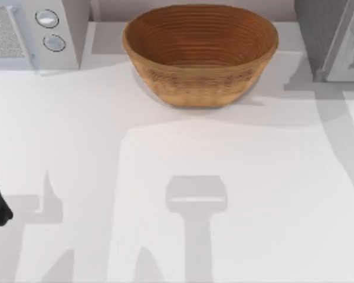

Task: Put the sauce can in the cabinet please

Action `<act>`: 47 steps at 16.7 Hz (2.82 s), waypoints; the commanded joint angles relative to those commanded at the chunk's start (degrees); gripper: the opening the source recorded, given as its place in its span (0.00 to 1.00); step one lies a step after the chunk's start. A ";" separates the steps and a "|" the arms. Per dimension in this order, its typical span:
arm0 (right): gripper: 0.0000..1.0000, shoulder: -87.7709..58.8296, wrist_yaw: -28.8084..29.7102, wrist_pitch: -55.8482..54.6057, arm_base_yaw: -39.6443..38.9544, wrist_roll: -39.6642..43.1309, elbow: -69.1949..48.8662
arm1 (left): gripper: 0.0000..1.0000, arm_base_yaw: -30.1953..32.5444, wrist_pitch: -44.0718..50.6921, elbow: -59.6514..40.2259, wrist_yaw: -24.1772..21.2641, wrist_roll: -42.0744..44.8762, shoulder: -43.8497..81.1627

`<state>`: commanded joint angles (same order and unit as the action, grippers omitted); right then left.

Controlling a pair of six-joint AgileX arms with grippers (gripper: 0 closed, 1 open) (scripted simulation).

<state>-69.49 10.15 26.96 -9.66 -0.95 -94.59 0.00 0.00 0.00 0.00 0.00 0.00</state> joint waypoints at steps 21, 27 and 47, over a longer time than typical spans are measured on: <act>0.00 -17.42 0.04 1.34 0.40 -0.14 -20.28 | 1.00 0.00 0.00 0.00 0.00 0.00 0.00; 0.00 -24.98 -1.10 0.08 1.65 -0.11 -26.80 | 1.00 0.00 0.00 0.00 0.00 0.00 0.00; 0.45 -37.38 -3.05 -2.00 3.80 -0.11 -37.01 | 1.00 0.00 0.00 0.00 0.00 0.00 0.00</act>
<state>-106.87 7.10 24.97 -5.86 -1.06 -131.60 0.00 0.00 0.00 0.00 0.00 0.00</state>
